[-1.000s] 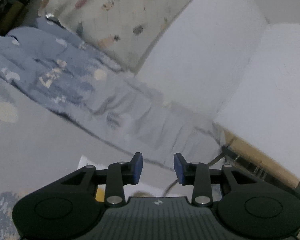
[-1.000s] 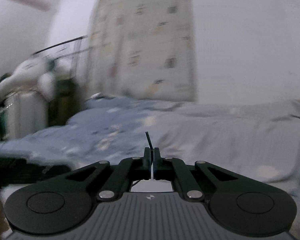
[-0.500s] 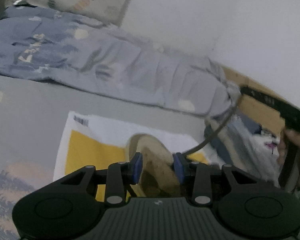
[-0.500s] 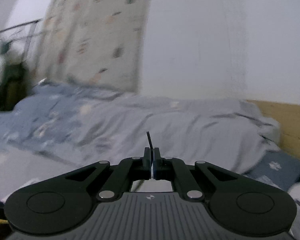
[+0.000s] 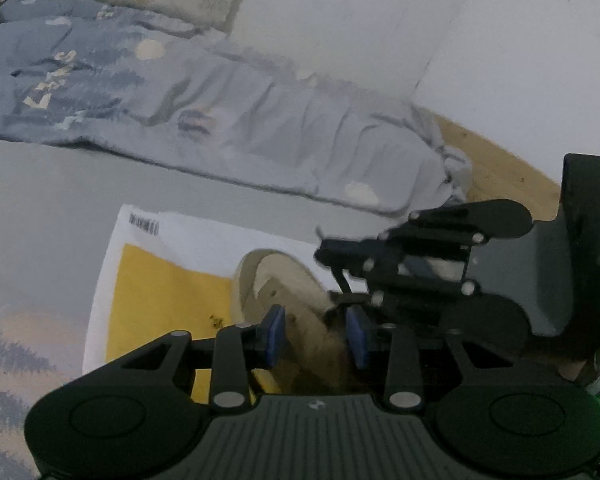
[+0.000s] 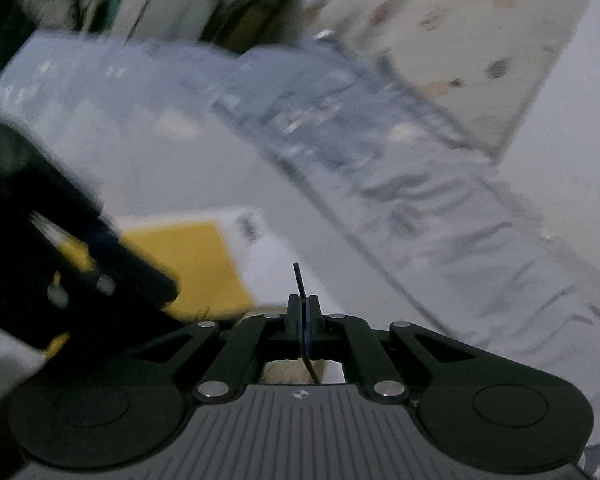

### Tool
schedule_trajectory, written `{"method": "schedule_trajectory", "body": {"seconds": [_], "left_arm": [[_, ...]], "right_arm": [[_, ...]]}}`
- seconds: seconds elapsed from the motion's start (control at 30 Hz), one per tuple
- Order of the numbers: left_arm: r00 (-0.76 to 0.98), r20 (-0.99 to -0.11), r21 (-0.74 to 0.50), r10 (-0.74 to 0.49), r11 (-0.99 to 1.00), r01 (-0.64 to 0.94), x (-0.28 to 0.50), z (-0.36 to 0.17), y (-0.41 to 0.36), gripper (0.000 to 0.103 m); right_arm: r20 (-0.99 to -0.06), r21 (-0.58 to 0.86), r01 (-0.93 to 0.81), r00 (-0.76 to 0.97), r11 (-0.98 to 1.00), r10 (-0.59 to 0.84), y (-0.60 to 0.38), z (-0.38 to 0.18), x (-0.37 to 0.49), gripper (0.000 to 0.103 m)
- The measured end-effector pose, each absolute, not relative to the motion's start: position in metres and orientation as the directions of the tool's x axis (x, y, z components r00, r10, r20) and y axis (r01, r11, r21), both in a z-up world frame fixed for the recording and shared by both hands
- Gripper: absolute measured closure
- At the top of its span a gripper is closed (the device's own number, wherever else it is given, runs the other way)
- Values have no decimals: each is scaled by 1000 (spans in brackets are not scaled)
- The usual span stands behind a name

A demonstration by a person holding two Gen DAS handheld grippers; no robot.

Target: Lace up shoes with both hands

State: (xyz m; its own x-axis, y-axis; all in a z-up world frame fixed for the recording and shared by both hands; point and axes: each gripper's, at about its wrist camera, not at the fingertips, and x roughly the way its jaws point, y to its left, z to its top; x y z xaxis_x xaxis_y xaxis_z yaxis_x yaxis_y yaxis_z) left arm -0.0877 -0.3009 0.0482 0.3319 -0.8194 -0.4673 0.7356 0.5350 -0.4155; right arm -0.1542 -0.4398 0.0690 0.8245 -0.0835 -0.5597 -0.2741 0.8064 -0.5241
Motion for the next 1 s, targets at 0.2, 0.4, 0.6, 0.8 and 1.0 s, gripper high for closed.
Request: {"method": "schedule_trajectory", "body": {"seconds": [0.2,0.4,0.6,0.8,1.0], "left_arm": [[327,-473,-437,-818,541,719,-83,47,-297,69],[318,-467,-462,-825,535,708,-81,47,-294,74],[318,-463,-474,-828,534,701,-78,46,-293,76],[318,-459,-484,-830,534,693,-78,45,-292,79],[306,-455,-501,-837,524,688,-76,45,-291,81]], "right_arm": [[-663,-530,-400,745,748,-72,-432,49,-148,102],[-704,-546,-460,705,700,-86,-430,45,-141,102],[-729,-573,-511,675,641,-113,-424,38,-133,102],[-737,-602,-555,663,574,-132,-418,29,-128,102],[-737,-617,-573,661,540,-140,-416,24,-124,102]]}}
